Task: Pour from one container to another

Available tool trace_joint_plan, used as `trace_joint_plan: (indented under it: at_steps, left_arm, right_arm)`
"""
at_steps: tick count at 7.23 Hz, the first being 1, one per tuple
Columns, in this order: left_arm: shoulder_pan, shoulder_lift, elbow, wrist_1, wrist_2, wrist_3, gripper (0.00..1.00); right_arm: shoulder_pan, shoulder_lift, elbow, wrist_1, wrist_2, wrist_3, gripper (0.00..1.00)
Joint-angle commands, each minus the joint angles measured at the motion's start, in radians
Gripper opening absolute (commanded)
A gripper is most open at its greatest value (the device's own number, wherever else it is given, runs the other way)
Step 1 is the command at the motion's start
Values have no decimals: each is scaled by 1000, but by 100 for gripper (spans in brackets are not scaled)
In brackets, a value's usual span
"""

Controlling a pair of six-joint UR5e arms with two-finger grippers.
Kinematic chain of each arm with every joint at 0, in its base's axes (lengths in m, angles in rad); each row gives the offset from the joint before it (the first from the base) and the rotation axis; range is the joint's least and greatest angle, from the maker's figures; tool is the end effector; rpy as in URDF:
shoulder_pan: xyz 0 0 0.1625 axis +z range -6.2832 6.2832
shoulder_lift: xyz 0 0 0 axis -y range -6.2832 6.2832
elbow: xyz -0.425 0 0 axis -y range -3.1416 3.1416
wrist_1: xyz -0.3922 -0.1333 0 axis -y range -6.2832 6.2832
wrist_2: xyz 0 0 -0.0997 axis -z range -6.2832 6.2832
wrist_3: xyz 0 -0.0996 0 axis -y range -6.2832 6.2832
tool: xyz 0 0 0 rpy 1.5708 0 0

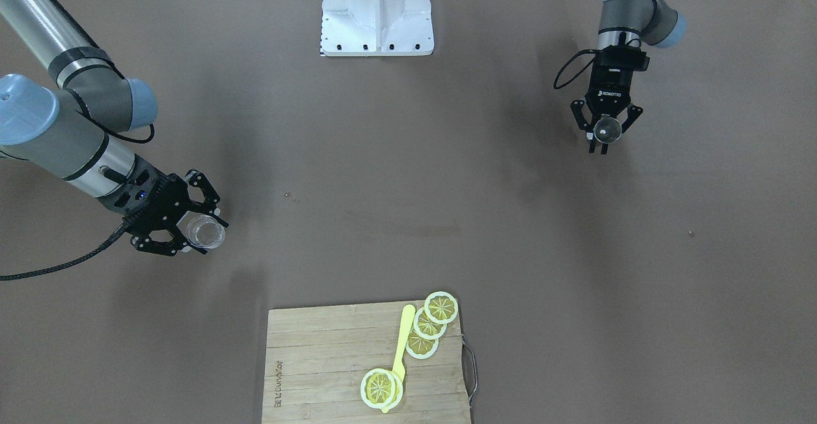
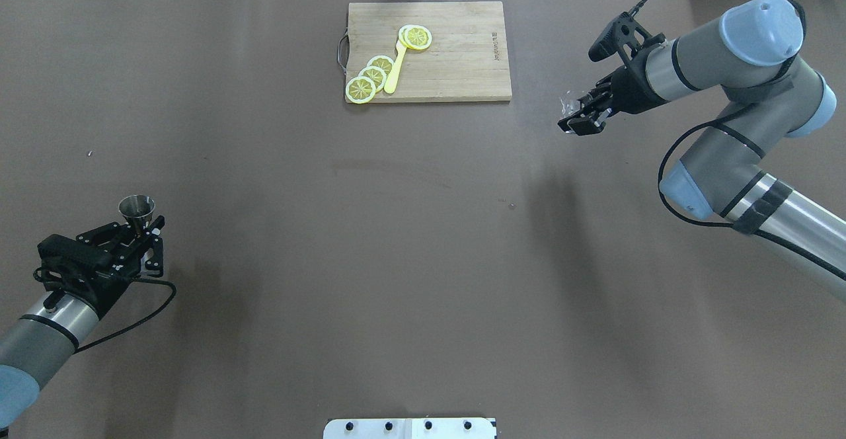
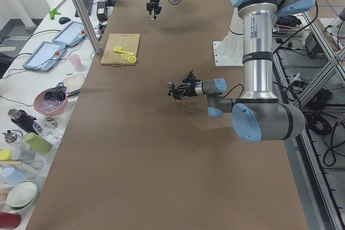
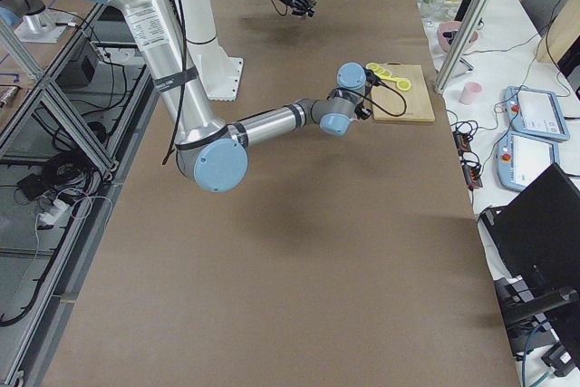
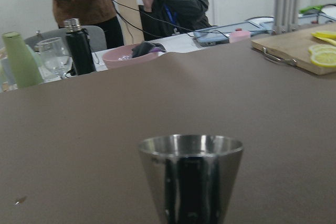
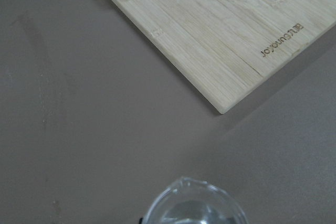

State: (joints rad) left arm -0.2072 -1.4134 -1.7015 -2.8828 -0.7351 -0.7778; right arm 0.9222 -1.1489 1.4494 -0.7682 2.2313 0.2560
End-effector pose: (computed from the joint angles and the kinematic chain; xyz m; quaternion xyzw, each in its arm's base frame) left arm 0.3661 -0.2887 0.5159 0.5477 0.3249 -0.0216 0.7707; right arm -0.3435 -0.5726 0.3806 0.3251 -0.4651 -0.3238 0.7571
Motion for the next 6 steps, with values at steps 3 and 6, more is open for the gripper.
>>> trace_joint_plan:
  at_steps: [3,6]
  left_arm:
    - [-107,-183,-55,2,-217,278,0]
    - [-184,-312,-49,43,-387,403,0]
  right_arm:
    - [43,0,19,-65,53,-9,0]
    - [61,-12,35,-68,95,-9,0]
